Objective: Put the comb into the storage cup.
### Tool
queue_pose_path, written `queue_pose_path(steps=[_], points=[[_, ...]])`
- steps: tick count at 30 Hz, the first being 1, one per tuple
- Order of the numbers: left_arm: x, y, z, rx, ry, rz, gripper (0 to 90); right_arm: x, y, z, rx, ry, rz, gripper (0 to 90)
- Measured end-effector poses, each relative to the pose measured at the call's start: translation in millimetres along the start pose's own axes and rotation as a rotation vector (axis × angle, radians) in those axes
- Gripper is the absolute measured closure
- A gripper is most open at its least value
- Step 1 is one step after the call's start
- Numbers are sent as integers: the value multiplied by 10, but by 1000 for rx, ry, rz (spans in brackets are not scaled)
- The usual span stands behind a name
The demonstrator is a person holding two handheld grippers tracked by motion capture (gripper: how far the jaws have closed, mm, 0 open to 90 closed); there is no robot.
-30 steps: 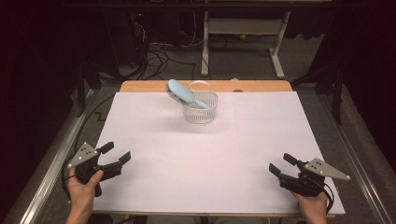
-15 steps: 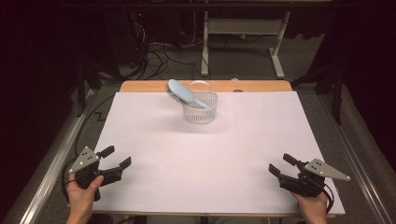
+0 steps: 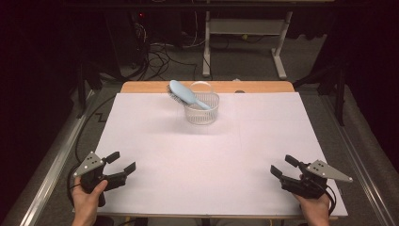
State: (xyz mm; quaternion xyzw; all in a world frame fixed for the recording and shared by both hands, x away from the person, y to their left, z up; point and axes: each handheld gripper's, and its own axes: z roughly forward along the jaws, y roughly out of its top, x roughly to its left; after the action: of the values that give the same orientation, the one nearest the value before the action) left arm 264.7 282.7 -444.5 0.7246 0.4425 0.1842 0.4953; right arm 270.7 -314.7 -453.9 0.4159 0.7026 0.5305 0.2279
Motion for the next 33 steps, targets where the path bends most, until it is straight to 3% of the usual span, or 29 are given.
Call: queue_pose_path(steps=[5,11,21,29,33], points=[[7,-19,38,9,-15,-13,217,-3,1,3,-1,0,-1,266],[-14,-7,87,30,-27,8,217,-3,0,2,-1,-1,-1,267],[-47,-50,159,35,-39,0,217,-2,1,3,1,-1,-2,268],[-82,-68,224,46,-10,20,217,-6,0,-2,-1,-1,-3,269],[-70,-94,227,42,0,8,217,1,3,1,0,-1,-5,269]])
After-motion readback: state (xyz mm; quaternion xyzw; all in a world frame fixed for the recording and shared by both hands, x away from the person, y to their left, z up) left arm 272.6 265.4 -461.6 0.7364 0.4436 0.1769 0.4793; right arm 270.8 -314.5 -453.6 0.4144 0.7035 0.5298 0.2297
